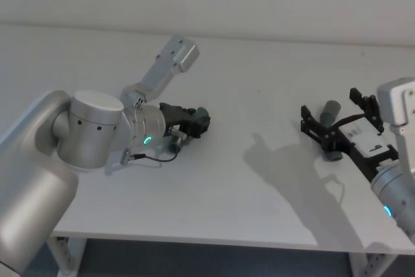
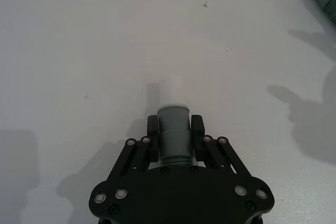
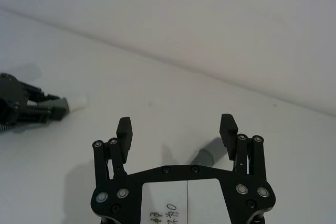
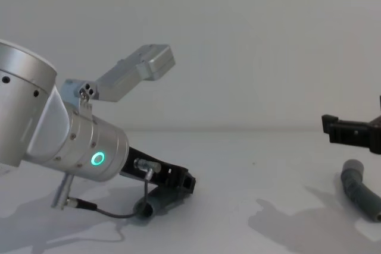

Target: Use both hands to pick up one end of the pipe from the table, align the ends, and insert them.

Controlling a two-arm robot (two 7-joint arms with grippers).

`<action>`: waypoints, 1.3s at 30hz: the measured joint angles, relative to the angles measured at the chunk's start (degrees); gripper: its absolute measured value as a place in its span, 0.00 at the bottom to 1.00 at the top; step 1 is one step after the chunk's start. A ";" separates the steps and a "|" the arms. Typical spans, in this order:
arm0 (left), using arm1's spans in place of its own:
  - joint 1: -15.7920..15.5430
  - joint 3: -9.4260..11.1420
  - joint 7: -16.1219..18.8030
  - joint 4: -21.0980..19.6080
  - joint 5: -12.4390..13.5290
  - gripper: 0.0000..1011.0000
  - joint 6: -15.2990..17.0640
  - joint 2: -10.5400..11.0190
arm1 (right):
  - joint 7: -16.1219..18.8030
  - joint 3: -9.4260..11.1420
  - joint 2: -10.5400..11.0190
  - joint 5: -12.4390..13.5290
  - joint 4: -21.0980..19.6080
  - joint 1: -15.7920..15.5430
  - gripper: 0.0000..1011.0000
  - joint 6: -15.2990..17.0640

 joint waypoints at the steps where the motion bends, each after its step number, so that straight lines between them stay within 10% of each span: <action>1: 0.00 0.00 0.00 0.00 0.00 0.34 0.00 0.00 | -0.55 -0.20 -0.17 -0.45 -0.65 -0.17 0.99 1.49; 21: 0.00 0.00 0.00 -0.01 0.00 0.34 0.01 0.00 | -9.49 -3.35 -9.80 -4.62 -1.75 2.73 0.99 18.80; 39: 0.00 0.00 0.00 -0.01 0.00 0.34 0.00 0.00 | -11.22 -3.95 -13.07 -6.70 4.16 7.96 0.99 23.76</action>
